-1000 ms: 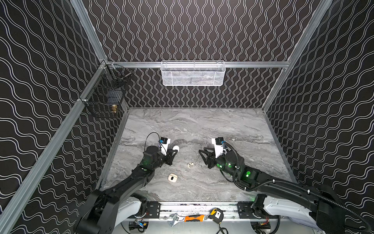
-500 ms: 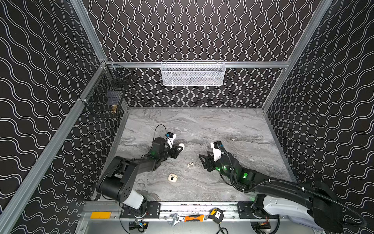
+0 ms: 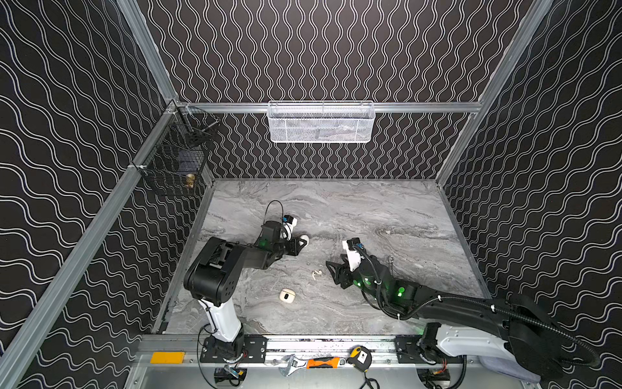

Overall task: Insert the wireless bluetooth earbuds into the charging case
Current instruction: 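Set the white case down with the left gripper while the right draws back, then lower the right gripper and grasp the beige earbud case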

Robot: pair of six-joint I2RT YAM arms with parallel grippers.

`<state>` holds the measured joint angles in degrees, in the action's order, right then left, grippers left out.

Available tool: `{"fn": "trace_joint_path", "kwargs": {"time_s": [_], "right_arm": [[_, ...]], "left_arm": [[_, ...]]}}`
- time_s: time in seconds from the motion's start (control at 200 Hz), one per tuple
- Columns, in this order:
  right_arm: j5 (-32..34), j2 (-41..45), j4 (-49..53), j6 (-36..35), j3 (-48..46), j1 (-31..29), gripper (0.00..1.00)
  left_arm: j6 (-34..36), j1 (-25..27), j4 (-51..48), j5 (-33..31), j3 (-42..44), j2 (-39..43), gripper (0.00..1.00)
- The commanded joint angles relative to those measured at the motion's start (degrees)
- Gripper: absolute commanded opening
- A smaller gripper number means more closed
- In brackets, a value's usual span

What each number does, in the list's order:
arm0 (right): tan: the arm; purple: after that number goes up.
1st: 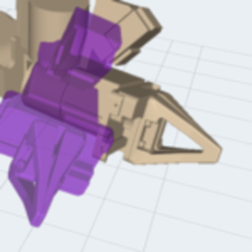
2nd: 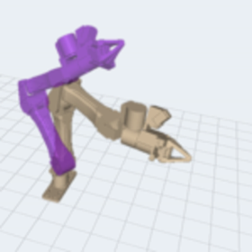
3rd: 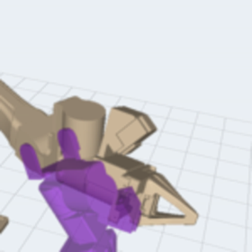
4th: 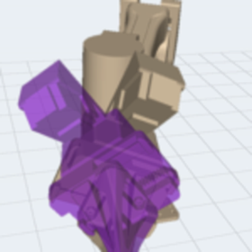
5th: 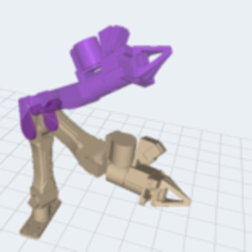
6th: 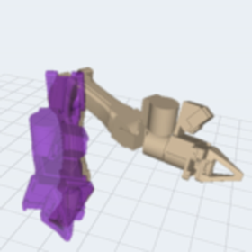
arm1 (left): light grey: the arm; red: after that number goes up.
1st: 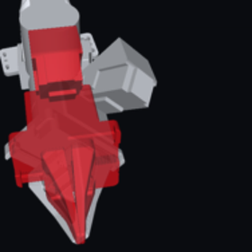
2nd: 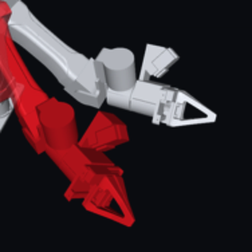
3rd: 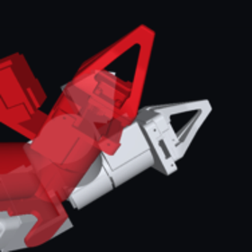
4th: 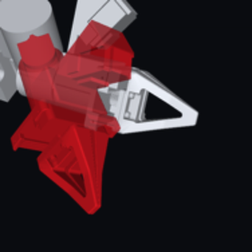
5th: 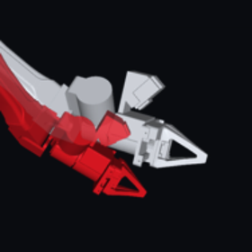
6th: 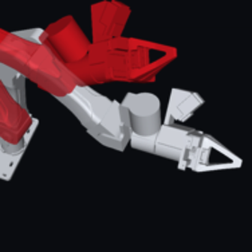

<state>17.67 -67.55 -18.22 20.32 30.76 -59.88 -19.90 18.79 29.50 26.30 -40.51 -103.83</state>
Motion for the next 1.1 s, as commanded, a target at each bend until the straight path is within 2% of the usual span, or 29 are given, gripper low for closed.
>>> {"fn": "trace_joint_path", "kwargs": {"time_s": [0.0,0.255,0.45,0.601,0.726,0.811,1.021,1.096], "right_arm": [[-0.6,-0.1,-2.8,-1.4,-0.2,-0.4,0.67],[-0.6,-0.2,-4.5,-3.5,-1.0,-1.4,0.70],[-0.8,-0.6,-6.9,-6.2,-1.7,-3.2,0.81],[1.1,-1.6,-8.2,-9.8,-1.6,-6.6,0.89],[1.5,-3.1,-9.0,-13.0,-1.1,-9.6,0.94],[1.4,-4.8,-9.5,-14.3,-0.5,-10.8,0.98],[1.4,-13.0,-6.0,-15.5,5.1,-13.1,0.99],[0.5,-17.1,-3.8,-16.0,8.1,-14.0,0.99]], "left_arm": [[0.1,-0.4,1.1,0.8,-0.7,-1.7,0.14],[1.4,-0.4,0.1,-2.9,-0.6,-2.0,0.45],[3.3,-0.4,-3.0,-5.9,-0.1,2.0,0.62],[4.4,-0.5,-7.3,-9.6,1.1,9.2,0.71],[4.9,-0.5,-12.4,-13.9,3.6,18.9,0.73],[4.5,-0.5,-14.5,-18.0,7.7,29.5,0.73],[1.7,-0.5,-26.2,-34.6,17.9,56.8,0.75],[-0.2,-0.5,-29.9,-38.5,21.1,64.5,0.78]]}}
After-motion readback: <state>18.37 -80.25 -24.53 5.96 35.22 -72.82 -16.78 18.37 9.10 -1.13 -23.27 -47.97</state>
